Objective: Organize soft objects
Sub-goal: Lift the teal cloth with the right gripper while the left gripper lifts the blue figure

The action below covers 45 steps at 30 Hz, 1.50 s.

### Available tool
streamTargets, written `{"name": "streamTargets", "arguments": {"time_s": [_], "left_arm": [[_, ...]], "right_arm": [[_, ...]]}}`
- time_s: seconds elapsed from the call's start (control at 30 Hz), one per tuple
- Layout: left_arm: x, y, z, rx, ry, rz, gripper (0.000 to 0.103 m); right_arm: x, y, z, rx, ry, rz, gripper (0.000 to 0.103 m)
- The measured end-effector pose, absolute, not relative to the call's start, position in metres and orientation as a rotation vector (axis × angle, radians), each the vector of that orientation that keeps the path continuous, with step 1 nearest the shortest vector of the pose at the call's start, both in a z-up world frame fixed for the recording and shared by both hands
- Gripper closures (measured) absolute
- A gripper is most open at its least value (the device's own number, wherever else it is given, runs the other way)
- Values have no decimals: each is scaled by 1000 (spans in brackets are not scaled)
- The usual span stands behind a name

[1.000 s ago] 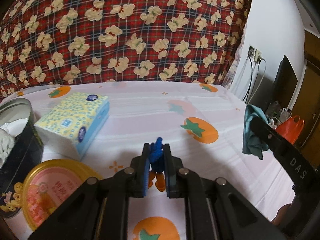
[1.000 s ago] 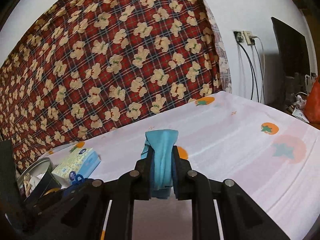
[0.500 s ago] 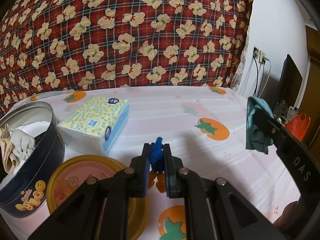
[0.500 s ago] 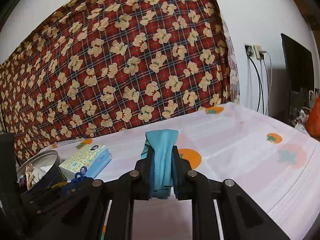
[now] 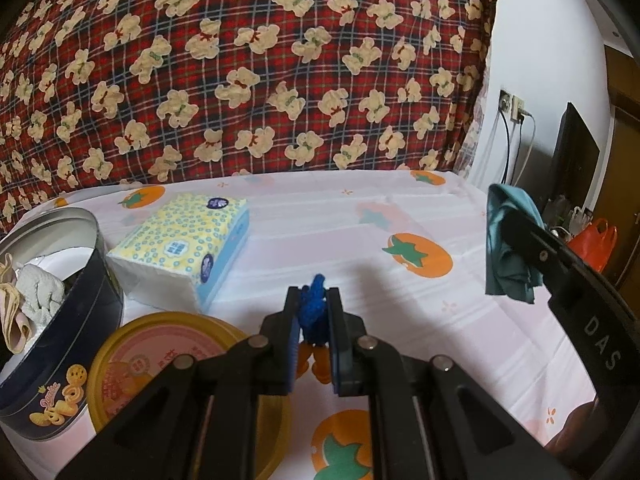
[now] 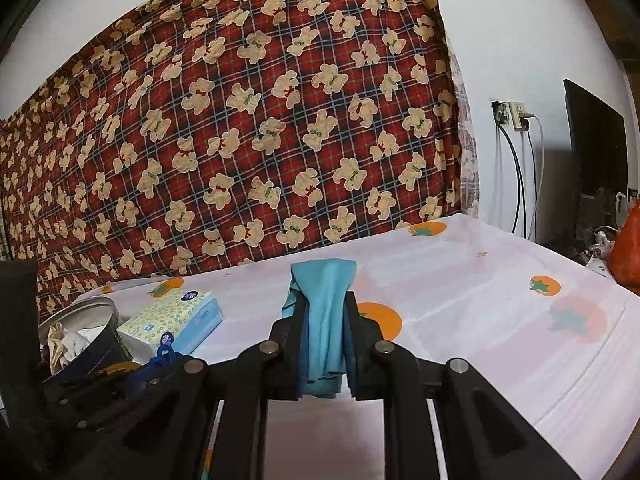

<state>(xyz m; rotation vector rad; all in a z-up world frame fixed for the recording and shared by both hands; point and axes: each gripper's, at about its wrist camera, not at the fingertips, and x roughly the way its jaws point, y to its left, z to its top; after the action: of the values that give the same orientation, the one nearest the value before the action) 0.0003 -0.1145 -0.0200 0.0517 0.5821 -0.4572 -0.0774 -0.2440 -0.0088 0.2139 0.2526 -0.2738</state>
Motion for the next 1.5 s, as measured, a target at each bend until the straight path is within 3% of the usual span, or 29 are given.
{"name": "streamTargets", "arguments": {"time_s": [1.5], "left_arm": [[3,-111,-20,44,590,-435,90]], "right_arm": [[-77,-248,-8,201,268,-300,86]]}}
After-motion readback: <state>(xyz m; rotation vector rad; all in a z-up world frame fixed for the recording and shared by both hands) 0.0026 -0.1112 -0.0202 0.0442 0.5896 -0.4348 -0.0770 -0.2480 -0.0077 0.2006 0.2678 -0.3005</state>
